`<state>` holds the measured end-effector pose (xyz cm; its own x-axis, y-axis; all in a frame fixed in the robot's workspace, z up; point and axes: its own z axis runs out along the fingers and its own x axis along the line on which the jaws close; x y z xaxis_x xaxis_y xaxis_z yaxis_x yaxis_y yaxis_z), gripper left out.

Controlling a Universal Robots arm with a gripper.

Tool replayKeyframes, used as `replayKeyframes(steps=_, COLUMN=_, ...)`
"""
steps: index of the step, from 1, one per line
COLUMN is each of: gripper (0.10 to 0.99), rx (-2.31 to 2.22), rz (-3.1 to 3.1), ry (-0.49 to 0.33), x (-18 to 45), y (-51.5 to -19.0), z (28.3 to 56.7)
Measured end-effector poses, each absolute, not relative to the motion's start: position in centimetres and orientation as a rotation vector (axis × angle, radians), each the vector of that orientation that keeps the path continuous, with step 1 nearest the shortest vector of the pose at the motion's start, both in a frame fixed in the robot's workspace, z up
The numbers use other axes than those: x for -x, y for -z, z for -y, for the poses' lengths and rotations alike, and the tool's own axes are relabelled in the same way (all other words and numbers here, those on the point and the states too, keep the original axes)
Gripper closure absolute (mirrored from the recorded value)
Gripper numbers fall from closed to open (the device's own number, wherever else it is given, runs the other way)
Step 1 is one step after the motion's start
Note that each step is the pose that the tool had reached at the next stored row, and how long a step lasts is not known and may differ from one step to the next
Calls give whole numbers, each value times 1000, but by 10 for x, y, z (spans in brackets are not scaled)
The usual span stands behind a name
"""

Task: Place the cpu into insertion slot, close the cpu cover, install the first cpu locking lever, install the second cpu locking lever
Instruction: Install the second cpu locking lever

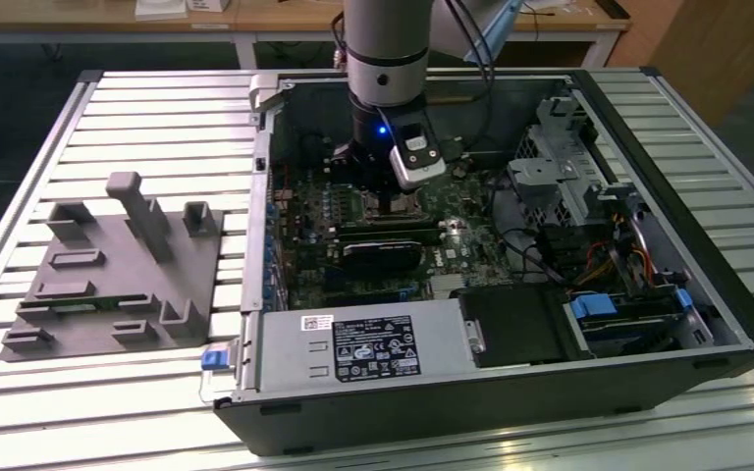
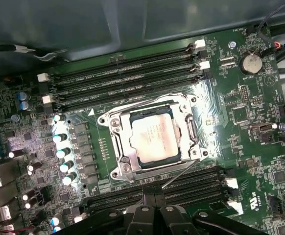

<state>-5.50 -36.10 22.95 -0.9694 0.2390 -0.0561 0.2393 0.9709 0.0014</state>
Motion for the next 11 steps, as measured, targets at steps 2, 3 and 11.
replayKeyframes(steps=2, gripper=980, rx=-372, rz=-3064, ry=-6, x=55, y=-229, z=362)
replayKeyframes(steps=3, gripper=980, rx=-373, rz=-3065, ry=-23, x=55, y=-229, z=362)
replayKeyframes(steps=11, gripper=980, rx=-371, rz=-3070, ry=-91, x=55, y=-225, z=372)
